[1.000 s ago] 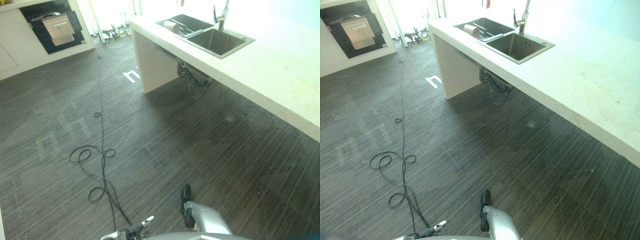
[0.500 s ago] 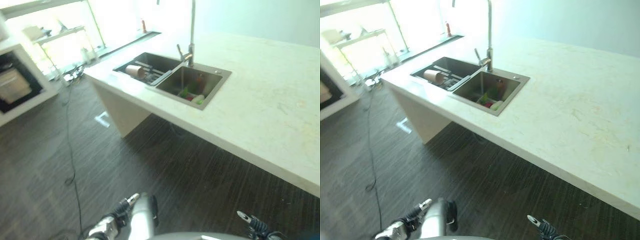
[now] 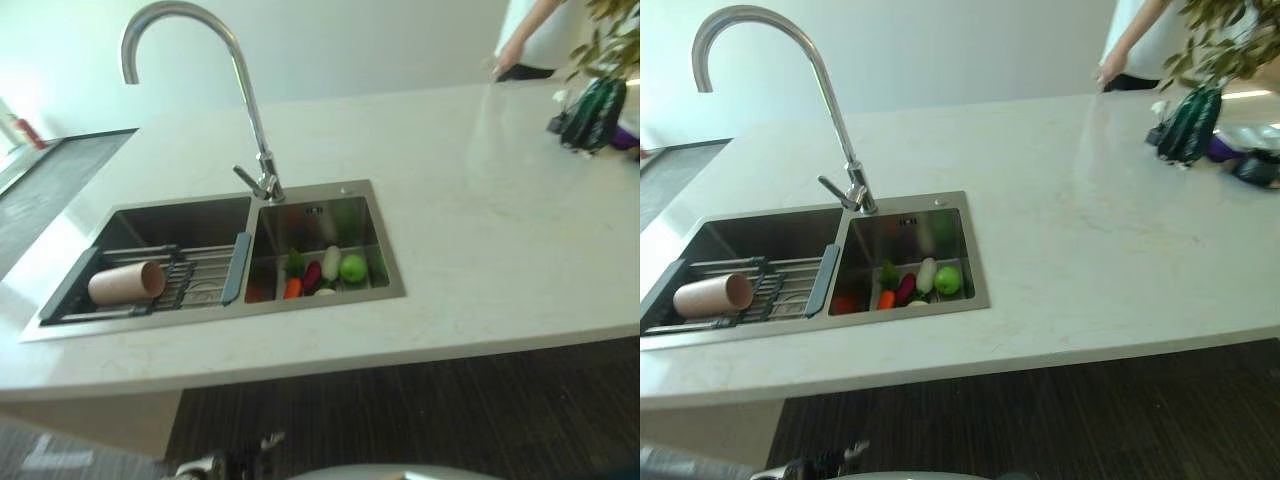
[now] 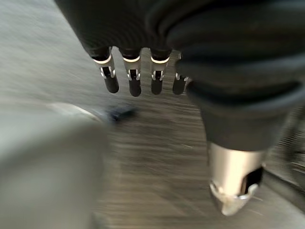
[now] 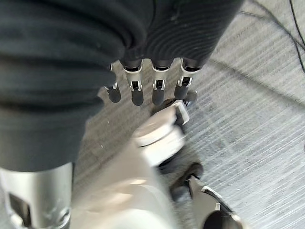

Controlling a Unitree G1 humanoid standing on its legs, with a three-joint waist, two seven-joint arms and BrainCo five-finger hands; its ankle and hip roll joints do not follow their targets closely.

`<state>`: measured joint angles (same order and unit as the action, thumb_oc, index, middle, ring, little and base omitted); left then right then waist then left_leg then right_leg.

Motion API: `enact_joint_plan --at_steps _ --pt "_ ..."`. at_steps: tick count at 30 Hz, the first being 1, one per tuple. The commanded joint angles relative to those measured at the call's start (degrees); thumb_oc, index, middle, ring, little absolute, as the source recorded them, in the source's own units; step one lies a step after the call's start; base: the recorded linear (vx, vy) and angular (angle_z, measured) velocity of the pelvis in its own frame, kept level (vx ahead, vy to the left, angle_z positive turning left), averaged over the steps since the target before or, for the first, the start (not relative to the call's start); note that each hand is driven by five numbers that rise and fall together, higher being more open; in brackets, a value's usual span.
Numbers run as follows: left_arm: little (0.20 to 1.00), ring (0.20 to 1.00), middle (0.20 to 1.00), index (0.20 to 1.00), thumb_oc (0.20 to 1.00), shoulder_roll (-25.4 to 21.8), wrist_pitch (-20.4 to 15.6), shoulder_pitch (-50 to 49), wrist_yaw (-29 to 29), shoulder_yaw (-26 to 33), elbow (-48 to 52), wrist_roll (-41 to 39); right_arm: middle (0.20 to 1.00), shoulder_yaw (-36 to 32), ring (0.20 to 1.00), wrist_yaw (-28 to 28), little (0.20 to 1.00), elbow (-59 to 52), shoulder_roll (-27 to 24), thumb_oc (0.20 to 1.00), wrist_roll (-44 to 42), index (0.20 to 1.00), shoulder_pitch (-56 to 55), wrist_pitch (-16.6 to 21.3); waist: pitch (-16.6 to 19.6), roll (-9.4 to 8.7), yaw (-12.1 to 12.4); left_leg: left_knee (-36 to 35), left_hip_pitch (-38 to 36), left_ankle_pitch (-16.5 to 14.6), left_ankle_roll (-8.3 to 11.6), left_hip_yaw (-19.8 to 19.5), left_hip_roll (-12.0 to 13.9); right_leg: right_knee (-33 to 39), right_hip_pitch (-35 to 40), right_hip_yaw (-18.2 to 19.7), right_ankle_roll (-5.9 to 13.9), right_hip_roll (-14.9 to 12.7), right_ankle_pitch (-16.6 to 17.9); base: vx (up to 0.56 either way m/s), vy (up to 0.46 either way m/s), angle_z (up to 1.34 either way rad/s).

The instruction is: Place the dishes in the dishwasher.

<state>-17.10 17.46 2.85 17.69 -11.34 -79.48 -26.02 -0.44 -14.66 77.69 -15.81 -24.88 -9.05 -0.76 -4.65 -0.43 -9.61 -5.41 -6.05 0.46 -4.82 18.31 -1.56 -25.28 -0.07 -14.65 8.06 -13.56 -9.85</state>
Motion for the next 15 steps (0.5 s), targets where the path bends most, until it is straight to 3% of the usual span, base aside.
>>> enact_joint_plan --at_steps 1,4,5,11,15 --pt "1.0 1.0 1.0 1.0 1.0 -1.2 5.9 -1.9 -1.31 2.03 1.65 -3.36 1.0 0.44 1.0 0.69 1.0 1.51 -2.54 1.0 0.35 1.0 5.39 1.35 -0.67 0.73 4.04 0.41 -1.52 -1.02 6.92 -1.14 6.05 17.72 2.03 -1.28 -0.69 9.81 10.02 0.08 0.007 -0.52" --pt "1.0 1.0 1.0 1.0 1.0 -1.32 7.08 -0.86 -3.63 3.16 0.99 -3.05 1.0 0.68 1.0 2.05 1.0 1.0 -2.31 1.0 -0.14 1.0 5.19 0.51 -1.11 0.04 4.98 0.41 -1.57 -0.18 7.22 -2.03 5.16 22.06 3.54 -2.12 -2.67 10.82 9.11 0.1 -0.052 0.03" --pt "1.0 1.0 1.0 1.0 1.0 -1.06 7.25 -0.89 -4.23 3.66 0.92 -2.79 1.0 0.46 1.0 2.24 1.0 0.91 -2.48 1.0 0.37 1.0 5.15 0.46 -1.14 0.0 4.96 0.41 -1.62 0.26 7.29 -2.4 4.97 23.38 4.15 -0.78 -3.04 11.2 9.37 0.02 -0.08 0.43" --pt "1.0 1.0 1.0 1.0 1.0 -0.51 12.16 -3.45 -6.53 5.56 0.19 1.91 1.0 -0.74 1.0 2.15 1.0 -0.79 -5.67 1.0 3.2 1.0 5.79 0.58 -0.98 -0.12 6.46 5.11 1.92 -0.19 8.09 -2.05 3.57 29.71 8.32 -0.8 -3.33 10.39 10.6 0.06 -0.021 0.21" --pt "1.0 1.0 1.0 1.0 1.0 0.06 12.18 -3.94 -8.68 6.18 0.0 1.66 1.0 -0.2 1.0 1.96 1.0 -1.1 -5.98 1.0 3.9 1.0 6.37 0.46 -1.23 0.14 6.9 6.74 3.15 -0.74 8.12 -0.34 3.62 30.21 8.62 -2.04 -3.44 9.94 10.24 -0.01 0.033 0.22"
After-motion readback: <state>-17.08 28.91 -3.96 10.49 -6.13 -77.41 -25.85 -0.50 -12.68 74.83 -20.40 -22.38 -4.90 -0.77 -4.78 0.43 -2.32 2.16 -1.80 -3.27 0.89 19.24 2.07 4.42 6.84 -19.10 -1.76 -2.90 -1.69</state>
